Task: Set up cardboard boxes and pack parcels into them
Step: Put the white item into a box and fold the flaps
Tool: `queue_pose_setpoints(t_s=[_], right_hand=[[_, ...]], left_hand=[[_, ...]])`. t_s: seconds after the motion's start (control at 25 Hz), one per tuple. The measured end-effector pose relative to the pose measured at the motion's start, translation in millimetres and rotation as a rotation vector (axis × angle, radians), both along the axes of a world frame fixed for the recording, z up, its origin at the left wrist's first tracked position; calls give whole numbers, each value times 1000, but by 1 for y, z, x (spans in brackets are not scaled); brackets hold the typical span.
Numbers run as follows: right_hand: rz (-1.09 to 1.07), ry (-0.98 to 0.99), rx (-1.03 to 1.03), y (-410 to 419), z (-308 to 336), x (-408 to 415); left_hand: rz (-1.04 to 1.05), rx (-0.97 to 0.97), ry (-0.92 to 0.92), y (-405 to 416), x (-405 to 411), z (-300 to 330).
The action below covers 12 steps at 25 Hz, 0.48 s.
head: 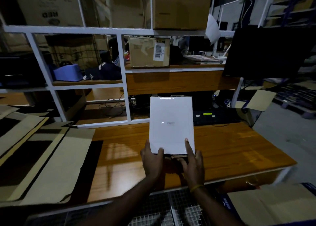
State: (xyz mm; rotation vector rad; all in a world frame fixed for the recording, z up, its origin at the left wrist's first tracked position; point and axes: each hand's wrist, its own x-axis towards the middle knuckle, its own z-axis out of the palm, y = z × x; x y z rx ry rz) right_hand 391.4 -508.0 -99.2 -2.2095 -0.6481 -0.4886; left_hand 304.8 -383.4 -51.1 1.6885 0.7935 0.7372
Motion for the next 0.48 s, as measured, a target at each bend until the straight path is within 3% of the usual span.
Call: queue_pose_setpoints(t_s=[0.28, 0.48], right_hand=[[-123, -162, 60, 10, 36, 12], [-136, -134, 25, 14, 51, 13]], left_hand=[[12, 207, 14, -2, 5, 32], [40, 244, -5, 0, 4, 34]])
